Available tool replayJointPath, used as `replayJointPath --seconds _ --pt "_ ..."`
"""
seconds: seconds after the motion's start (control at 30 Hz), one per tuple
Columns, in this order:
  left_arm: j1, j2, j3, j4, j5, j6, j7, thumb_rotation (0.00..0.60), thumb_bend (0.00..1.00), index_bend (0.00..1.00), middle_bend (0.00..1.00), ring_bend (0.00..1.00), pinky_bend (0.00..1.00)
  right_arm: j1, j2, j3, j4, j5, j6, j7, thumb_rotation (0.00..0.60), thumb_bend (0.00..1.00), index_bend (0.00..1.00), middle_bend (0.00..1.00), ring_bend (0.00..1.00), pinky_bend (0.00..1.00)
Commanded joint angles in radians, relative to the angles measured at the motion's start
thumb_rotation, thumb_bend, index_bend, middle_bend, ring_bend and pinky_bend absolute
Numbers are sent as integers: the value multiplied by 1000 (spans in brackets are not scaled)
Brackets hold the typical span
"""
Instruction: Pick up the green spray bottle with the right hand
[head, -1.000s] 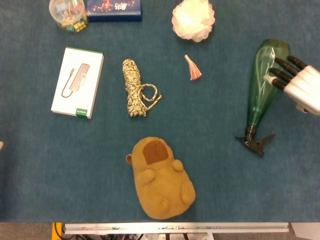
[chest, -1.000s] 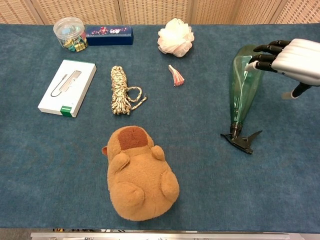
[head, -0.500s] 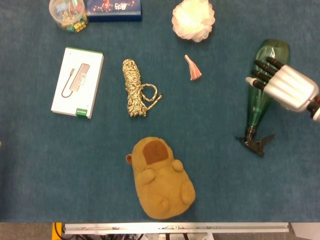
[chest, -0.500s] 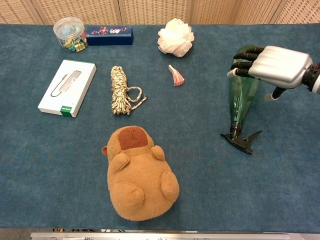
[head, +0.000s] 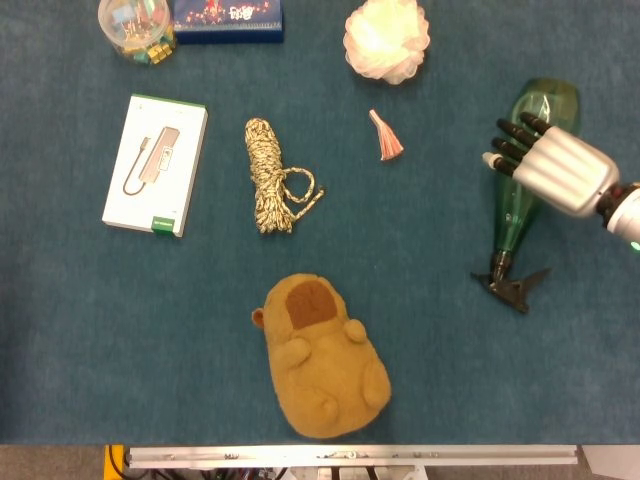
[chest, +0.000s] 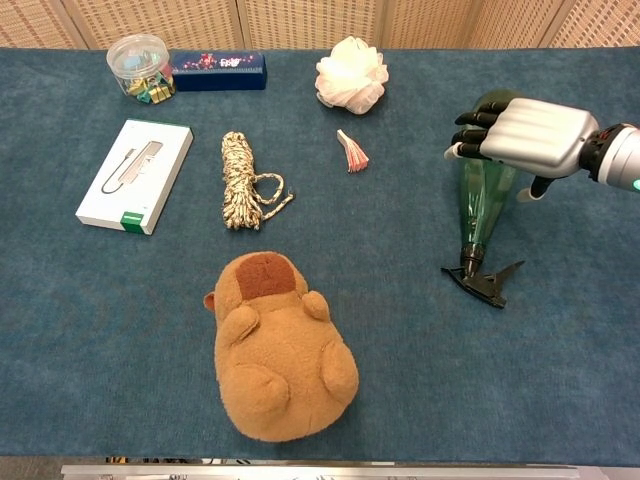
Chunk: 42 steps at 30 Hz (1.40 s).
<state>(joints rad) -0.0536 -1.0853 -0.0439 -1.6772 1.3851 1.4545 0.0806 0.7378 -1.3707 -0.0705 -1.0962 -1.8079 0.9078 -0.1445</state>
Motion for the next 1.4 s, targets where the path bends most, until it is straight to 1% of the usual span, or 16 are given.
replayJointPath --seconds 0.03,0.13,0.33,0.5,0.8,0.97,1.07,1.17,1.4 --pt "1 1 0 -1 1 2 -1 600 82 294 386 295 388 4 -5 -4 -1 3 -4 -1 600 11 205 203 82 163" --pt "3 1 0 -1 2 4 -2 600 82 294 386 295 388 10 -12 -11 -2 5 -9 0 600 12 206 216 89 162" --pt "5 3 -2 -1 2 8 -8 600 81 294 386 295 389 19 -31 -23 3 4 -6 1 600 11 248 269 134 164" --pt "9 7 -2 -3 5 14 -14 600 82 294 386 295 389 24 -42 -28 9 12 -10 -4 600 11 295 340 202 166" --pt "11 10 -3 -4 6 15 -18 600 82 294 386 295 389 32 -57 -34 23 24 -17 -13 600 11 376 383 246 177" --pt "12 10 -3 -5 7 16 -19 600 81 294 386 295 389 31 -64 -40 30 29 -11 -12 600 11 427 474 341 196" --pt "13 10 -3 -5 8 17 -20 600 82 294 386 295 389 28 -68 -43 36 29 1 -5 600 11 456 513 381 211" --pt "13 10 -3 -6 8 18 -18 600 82 294 386 295 389 24 -68 -43 37 31 17 4 600 11 477 529 398 218" --pt "13 9 -2 -7 11 18 -13 600 81 294 386 295 389 12 -50 -35 13 45 55 21 600 11 486 538 408 222"
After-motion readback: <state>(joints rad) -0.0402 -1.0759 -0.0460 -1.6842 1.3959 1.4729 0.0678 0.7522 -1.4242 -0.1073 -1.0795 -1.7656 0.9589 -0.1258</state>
